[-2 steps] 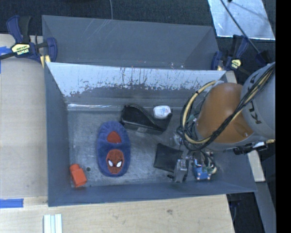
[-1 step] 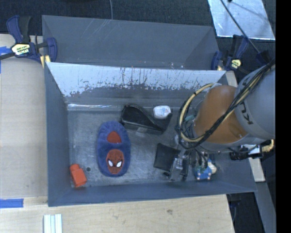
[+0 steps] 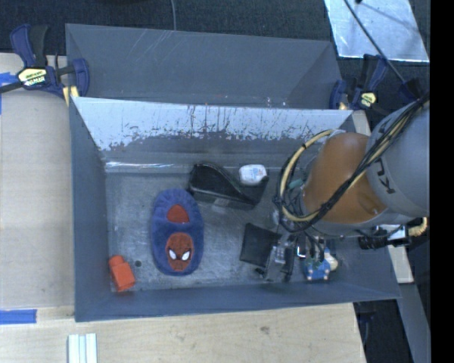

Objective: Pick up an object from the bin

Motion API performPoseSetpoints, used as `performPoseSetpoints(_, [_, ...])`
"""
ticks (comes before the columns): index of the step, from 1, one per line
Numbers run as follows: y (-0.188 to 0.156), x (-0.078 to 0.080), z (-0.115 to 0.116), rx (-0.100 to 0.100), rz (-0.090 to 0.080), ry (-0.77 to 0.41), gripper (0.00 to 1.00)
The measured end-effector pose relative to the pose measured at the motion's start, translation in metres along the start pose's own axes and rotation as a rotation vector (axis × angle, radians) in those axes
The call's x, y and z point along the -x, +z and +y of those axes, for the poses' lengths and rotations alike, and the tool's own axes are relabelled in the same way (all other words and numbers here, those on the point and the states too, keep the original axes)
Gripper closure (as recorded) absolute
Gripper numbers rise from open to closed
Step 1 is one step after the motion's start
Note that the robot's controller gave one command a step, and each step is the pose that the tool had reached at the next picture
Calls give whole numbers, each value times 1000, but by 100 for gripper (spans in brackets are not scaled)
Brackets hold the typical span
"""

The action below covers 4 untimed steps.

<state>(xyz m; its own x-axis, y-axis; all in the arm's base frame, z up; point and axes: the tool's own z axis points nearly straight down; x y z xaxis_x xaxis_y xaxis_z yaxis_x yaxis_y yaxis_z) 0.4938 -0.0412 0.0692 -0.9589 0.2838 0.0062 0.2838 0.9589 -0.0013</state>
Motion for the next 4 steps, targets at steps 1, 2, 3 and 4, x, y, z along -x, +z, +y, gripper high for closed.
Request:
performPoseSetpoints(1, [0, 0, 0, 0, -1, 0, 100])
performPoseSetpoints(2, [-45, 2, 0, 2, -13, -3, 100])
performPoseSetpoints(3, [-104, 4, -1, 3, -15, -6, 100])
performPoseSetpoints(4, [-112, 5, -1, 2, -12, -9, 100])
